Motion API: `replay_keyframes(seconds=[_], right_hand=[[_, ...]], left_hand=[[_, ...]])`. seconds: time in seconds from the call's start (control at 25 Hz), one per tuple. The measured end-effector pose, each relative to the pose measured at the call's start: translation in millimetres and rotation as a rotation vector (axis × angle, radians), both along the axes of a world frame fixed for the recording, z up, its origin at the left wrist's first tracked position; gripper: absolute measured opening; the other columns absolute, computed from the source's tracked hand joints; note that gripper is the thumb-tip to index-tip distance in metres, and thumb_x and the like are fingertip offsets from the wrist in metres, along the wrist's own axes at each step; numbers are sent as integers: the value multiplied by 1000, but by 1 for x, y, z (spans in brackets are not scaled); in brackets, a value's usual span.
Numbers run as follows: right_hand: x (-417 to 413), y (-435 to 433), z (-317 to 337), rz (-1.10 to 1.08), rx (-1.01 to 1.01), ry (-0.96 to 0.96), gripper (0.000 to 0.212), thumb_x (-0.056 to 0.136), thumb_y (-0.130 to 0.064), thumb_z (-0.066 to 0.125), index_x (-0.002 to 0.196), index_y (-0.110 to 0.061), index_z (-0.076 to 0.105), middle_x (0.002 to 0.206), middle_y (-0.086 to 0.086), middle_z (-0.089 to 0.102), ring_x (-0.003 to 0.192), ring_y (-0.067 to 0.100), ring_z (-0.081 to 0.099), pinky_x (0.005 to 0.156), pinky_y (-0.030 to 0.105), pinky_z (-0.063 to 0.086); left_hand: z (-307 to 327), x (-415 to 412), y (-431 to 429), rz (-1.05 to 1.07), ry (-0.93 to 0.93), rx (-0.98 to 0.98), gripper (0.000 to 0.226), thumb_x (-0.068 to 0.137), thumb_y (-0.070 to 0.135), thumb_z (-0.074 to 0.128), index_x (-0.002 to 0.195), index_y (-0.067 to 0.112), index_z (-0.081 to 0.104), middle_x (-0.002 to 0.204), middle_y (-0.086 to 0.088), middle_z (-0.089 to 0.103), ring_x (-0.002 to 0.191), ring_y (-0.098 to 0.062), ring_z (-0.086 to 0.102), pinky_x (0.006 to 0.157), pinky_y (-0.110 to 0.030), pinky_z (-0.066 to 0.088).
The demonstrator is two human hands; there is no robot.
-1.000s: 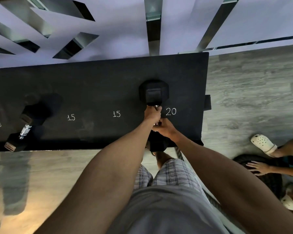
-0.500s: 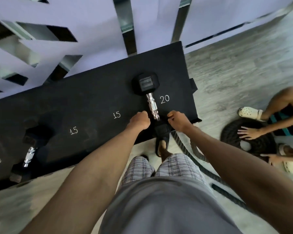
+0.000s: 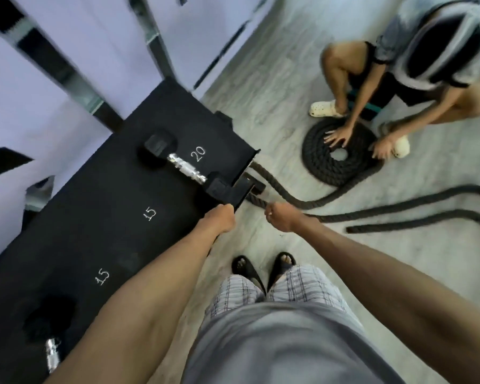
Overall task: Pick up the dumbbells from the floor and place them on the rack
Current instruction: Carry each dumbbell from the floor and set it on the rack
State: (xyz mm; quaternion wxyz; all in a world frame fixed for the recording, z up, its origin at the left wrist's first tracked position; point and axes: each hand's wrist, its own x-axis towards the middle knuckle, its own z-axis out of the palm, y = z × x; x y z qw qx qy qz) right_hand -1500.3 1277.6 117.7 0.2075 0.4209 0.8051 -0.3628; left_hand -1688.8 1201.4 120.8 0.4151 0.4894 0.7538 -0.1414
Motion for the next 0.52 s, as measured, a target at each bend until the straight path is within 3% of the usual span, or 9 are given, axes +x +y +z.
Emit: replay_keyframes(seconds=[0.12,0.32,0.52], right_hand=[[71,-36,6,-216,6,-5,29,97,-17,46,115,-1,62,117,20,67,109,38,60,90,40,50],[226,-133,3,-613,-61,-58,29,96,-16,44,118,-2,59,115,22,65,108,38,60,87,39,50],[359,-264,-1,-995,-124,-41,28,97,-13,42,117,-2,58,113,19,67,104,35,63,84,37,49]], left_hand=[[-11,53,8,-208,-1,-17,32,91,22,42,115,9,58,124,-18,59,109,-39,60,93,-47,50],[-12,201,-6,-634,-66,-10,27,96,20,45,111,5,61,120,-16,64,110,-34,60,88,-37,47],[-4,353,-57,-909,-113,-20,27,96,27,47,105,6,62,113,-15,66,104,-32,62,84,-35,47]])
